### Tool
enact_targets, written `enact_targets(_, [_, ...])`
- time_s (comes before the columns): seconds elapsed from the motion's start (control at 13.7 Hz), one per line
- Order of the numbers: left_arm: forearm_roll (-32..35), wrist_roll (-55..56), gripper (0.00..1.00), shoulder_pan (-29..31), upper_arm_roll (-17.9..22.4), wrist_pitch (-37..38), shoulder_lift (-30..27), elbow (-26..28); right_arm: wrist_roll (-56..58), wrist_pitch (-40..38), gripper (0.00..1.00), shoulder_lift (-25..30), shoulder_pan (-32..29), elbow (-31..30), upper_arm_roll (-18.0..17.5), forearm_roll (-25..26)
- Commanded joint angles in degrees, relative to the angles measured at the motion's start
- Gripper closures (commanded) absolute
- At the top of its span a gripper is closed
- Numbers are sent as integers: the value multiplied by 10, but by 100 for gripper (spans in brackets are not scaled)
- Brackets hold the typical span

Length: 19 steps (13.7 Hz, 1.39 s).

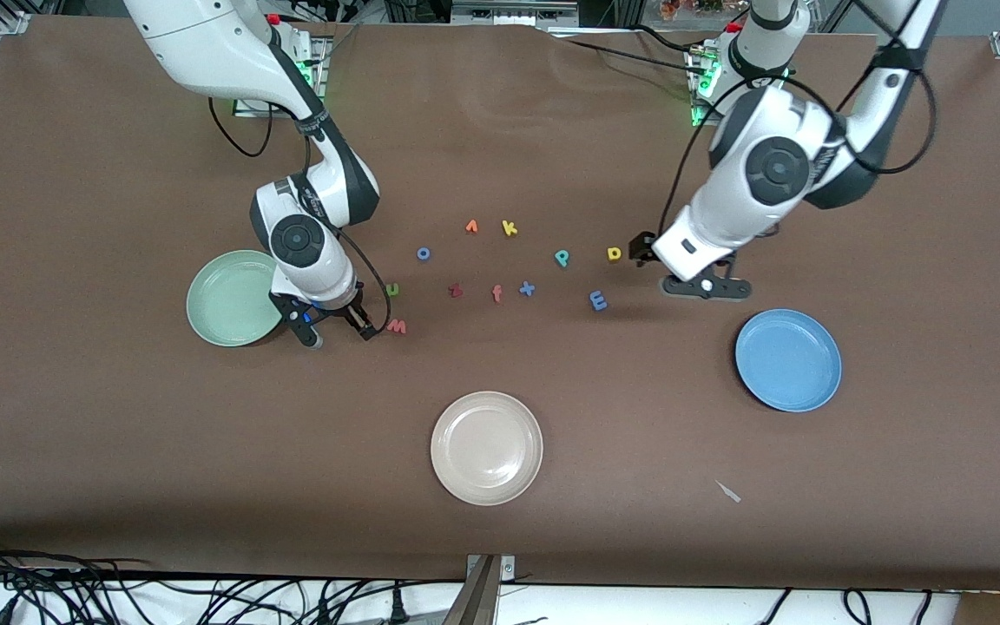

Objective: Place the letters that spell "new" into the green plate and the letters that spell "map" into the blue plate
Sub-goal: 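Reach the right gripper to the orange e while the left gripper reaches the yellow letter, then grasp the orange e with the right gripper while the left gripper grasps the yellow letter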

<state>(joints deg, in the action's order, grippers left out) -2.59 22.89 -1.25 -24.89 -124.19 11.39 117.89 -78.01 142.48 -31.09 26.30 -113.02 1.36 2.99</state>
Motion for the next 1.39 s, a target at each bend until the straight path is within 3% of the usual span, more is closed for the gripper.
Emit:
enact_targets(0.0, [12,17,0,2,-16,-93,-19,86,-14,19,26,-11,4,-7,1,4])
enact_targets(0.29, [14,41,0,-27,-23,-183,5,139,-14,25,48,-12,9,-7,1,4])
enact_targets(0.37, [15,48,0,-36,-23,-196,17,140,-14,25,59,-13,9,-7,1,4])
enact_targets(0.44, [15,56,0,-47,-22,-208,33,141,-14,24,80,-13,9,-5,1,4])
enact_targets(0.51, [31,63,0,-52,-21,-219,49,141,-14,21,93,-10,9,-2,2,4])
enact_targets(0.88, [207,197,0,-50,-23,-229,117,132,30,-46,95,51,7,8,22,10])
enact_targets(1.1, [210,207,1,-51,-23,-230,133,132,145,-152,95,113,5,-4,67,6])
enact_targets(1.32, [210,219,14,-51,-23,-229,145,132,233,-147,95,150,4,-73,120,-4])
